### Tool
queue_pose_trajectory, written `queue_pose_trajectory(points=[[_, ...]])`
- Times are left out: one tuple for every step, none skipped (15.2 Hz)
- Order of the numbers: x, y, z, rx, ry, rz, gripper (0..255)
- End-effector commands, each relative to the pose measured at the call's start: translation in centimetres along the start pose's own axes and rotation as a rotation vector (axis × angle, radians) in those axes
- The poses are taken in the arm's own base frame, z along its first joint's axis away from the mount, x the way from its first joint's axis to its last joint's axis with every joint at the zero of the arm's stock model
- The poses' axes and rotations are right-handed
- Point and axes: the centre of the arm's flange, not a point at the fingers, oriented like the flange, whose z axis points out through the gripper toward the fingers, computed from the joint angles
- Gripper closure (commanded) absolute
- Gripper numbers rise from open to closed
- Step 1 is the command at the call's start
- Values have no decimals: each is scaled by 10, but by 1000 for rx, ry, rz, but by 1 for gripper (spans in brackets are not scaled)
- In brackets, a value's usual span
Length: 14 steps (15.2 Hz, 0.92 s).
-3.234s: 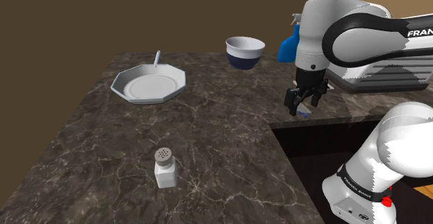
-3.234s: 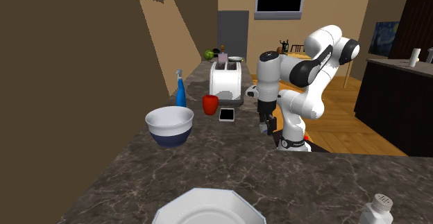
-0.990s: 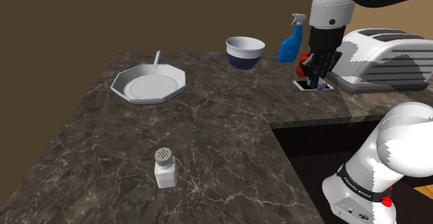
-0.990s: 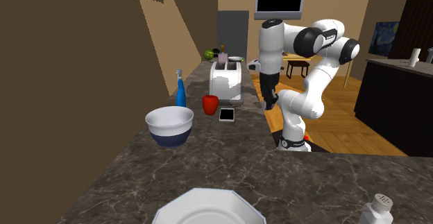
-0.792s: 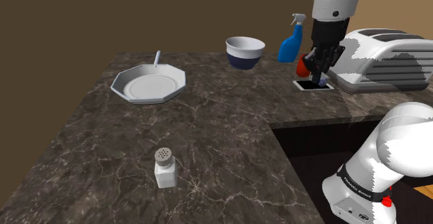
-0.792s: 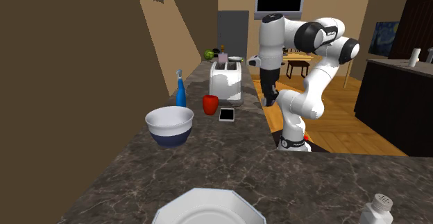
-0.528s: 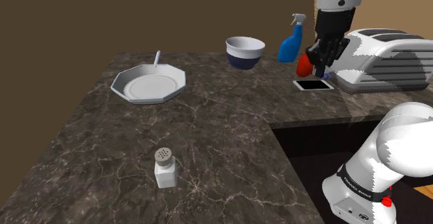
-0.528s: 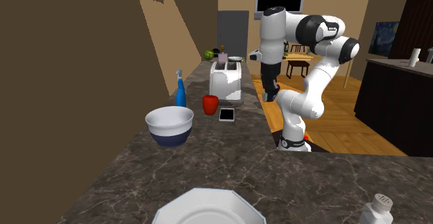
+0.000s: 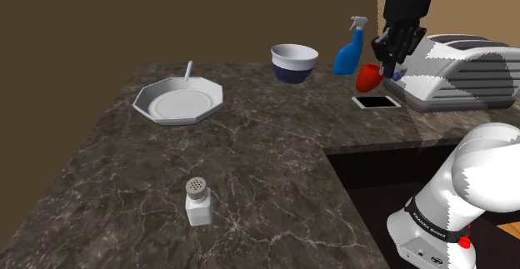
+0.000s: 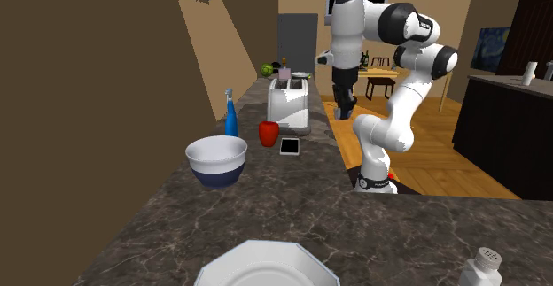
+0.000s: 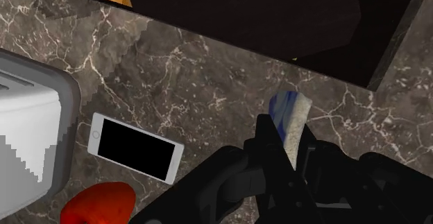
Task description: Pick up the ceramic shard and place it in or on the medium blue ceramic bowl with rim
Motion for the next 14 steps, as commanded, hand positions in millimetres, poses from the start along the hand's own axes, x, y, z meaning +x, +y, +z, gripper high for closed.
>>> queue_pose_trajectory(points=[[20, 1, -3, 0, 0, 0, 255], [33, 1, -4, 0, 0, 0, 255], [46, 1, -6, 0, 0, 0, 255], [59, 1, -8, 0, 0, 0, 255], [72, 2, -9, 0, 0, 0, 255], [85, 2, -11, 0, 0, 0, 255], [99, 2, -12, 0, 0, 0, 255], [112, 2, -14, 0, 0, 0, 255], [125, 3, -15, 0, 0, 0, 255], [138, 3, -17, 0, 0, 0, 255], [151, 3, -18, 0, 0, 0, 255], [164, 4, -20, 0, 0, 0, 255], [177, 4, -22, 0, 0, 0, 255], [190, 4, -23, 0, 0, 0, 255]])
